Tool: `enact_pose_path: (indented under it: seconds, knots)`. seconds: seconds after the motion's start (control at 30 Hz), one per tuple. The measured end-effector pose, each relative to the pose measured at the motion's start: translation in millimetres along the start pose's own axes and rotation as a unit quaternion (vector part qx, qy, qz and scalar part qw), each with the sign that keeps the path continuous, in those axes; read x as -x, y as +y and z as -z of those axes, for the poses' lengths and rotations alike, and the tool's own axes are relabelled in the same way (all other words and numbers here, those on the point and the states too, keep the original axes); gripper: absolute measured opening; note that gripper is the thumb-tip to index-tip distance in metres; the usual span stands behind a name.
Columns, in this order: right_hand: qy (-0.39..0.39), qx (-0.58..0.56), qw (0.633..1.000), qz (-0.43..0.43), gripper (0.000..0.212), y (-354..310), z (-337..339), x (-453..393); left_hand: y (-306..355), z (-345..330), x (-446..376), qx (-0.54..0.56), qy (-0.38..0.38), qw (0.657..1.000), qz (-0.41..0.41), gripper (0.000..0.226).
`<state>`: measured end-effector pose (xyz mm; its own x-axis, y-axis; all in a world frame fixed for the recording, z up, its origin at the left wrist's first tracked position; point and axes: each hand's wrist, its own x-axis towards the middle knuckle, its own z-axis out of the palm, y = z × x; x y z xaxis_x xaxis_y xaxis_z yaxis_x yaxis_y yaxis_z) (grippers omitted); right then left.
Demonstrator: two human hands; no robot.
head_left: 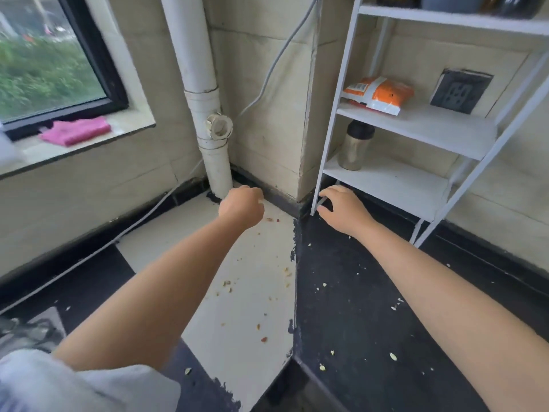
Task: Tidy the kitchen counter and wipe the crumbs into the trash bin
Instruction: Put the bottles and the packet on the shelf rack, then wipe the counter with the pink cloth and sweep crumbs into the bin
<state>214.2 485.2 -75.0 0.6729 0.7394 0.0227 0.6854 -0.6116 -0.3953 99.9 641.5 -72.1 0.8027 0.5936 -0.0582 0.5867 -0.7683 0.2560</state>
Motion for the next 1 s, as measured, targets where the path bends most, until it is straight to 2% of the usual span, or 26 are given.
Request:
enact_pose_path:
  seconds: [0.13,0.27,0.63,1.0]
  knots:
    - [-0.048,0.024,0.996,0.066,0.02,-40.4,-6.2,-3.7,-34.1,15.8,35.5,-0.024,0.039,0.996,0.081,0.032]
    - [-0.062,0.025,0.987,0.148,0.041,-91.5,-13.2,-3.3,-70.7,36.7,82.5,-0.067,0.073,0.983,0.153,0.031]
    - [-0.043,0.004,0.954,0.295,0.041,-231.7,-19.5,-4.1,-156.7,105.3,165.4,-0.157,0.14,0.948,0.241,0.034]
    - [-0.012,-0.024,0.95,0.312,0.037,-331.4,-22.4,-50.6,-254.9,149.1,171.4,-0.132,0.152,0.939,0.279,0.037]
